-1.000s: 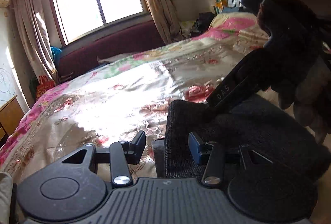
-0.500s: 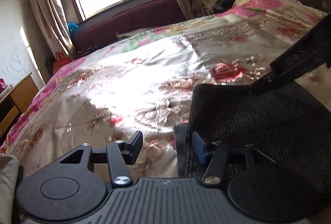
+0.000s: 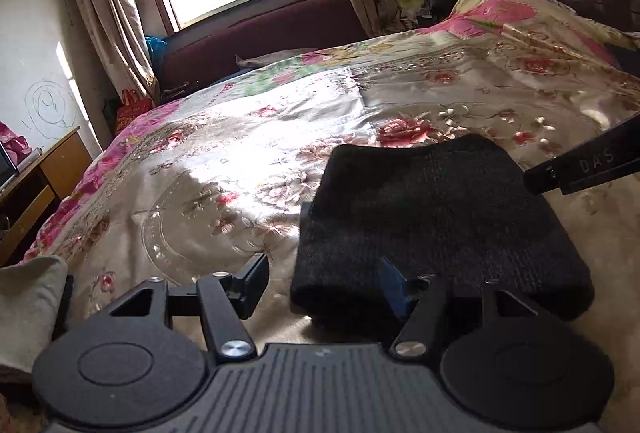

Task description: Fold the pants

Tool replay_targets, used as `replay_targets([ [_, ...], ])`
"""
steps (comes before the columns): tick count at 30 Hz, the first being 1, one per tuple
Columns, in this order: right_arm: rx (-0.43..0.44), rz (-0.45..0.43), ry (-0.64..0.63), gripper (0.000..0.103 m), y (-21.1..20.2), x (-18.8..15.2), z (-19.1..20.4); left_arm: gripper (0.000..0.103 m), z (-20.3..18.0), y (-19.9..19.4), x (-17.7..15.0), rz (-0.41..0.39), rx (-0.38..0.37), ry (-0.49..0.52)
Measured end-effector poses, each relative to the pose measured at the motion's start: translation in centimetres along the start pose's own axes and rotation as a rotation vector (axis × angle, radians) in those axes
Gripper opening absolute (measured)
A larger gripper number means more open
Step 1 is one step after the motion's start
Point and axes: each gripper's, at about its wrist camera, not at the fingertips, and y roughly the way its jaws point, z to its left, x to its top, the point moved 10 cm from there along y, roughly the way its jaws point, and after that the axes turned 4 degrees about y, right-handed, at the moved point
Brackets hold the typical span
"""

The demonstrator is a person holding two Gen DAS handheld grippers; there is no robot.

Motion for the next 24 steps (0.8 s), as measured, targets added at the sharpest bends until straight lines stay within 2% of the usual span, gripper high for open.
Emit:
replay_targets([
  [3,-0.015,-0.007,0.002,0.034,-1.2,-1.5,-0.2,0.077,-1.4,-0.9,-0.8,0.007,-0.017,-0.01],
  [7,-0.005,0.011,0.046,0.035,-2.1,-3.9,-0.8,0.088,-2.3,-2.0,-1.2,0.009,-0.034,-0.038],
  [13,-0.007,0.039,0.09,0.035,-2.3,-6.1,-1.8,0.098,-2.4,-2.6,-1.6,0.024,-0.046,-0.099],
  [20,-0.018,0.032,0.096,0.036,-2.8,-6.6,-1.9,0.103,-2.9,-2.2,-2.3,0.051,-0.012,-0.083],
  [24,-0.02,0.027,0.082,0.036,-3.1,-6.6,-1.6,0.103,-3.0,-2.2,-2.4,0.055,-0.029,-0.109],
])
